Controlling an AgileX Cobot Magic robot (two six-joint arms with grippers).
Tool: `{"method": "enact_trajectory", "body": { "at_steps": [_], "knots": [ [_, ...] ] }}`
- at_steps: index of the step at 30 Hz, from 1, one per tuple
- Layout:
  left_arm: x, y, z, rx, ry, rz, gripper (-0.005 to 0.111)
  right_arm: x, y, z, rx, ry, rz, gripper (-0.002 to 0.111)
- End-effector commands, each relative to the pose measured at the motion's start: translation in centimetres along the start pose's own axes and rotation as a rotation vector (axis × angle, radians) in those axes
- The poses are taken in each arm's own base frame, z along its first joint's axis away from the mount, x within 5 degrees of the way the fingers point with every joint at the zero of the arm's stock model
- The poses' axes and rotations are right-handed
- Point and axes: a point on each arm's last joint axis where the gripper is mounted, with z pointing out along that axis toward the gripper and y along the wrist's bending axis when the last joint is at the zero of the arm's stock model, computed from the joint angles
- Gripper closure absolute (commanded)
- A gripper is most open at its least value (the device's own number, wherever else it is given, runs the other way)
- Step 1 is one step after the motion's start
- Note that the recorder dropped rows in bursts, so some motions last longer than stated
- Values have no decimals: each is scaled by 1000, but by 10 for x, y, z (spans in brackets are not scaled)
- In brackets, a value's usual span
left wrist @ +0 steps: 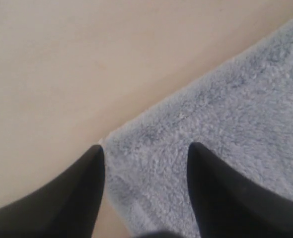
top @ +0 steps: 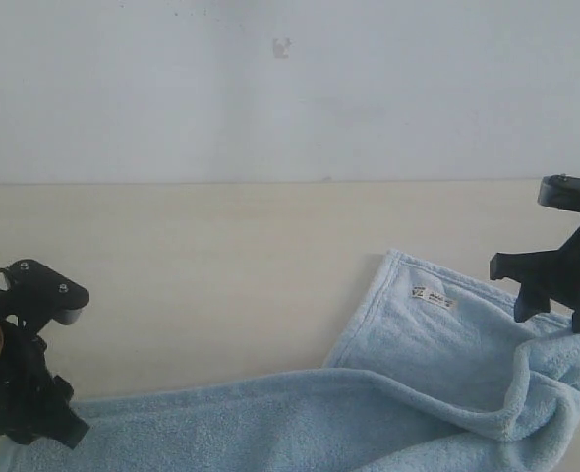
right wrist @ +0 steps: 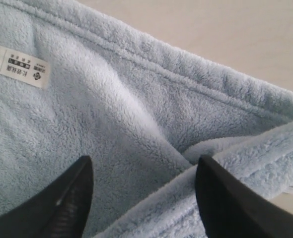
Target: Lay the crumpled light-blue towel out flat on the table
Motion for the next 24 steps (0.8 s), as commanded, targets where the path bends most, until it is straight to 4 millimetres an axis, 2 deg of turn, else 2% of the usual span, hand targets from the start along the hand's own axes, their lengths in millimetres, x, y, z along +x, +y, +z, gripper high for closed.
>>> {"method": "enact_trajectory", "body": {
  "at_steps": [1,5,6,7,10,13,16,19,24],
  "knots": [
    [0,0,7,-2,21,3,58,1,1,-1,-2,0,-11,50],
    [4,-2,21,8,83,12,58,1,1,-1,-3,0,-12,50],
    [5,-3,23,10,92,9,61,1,1,-1,-3,0,-32,50],
    [6,-3,23,9,99,9,66,1,1,-1,-3,0,-39,50],
    [9,-1,21,-3,153,45,102,-3,2,-7,-3,26,-51,50],
    [-8,6,8,-22,163,-17,103,-16,7,-24,1,107,-124,50],
    [-23,9,-18,-15,89,-84,103,-18,5,-26,33,111,-209,50],
    [-23,11,-28,-28,42,-74,103,-13,1,-18,56,91,-189,50],
    [-15,15,-22,-83,66,22,103,-7,-9,-12,70,89,-125,50]
  ]
}}
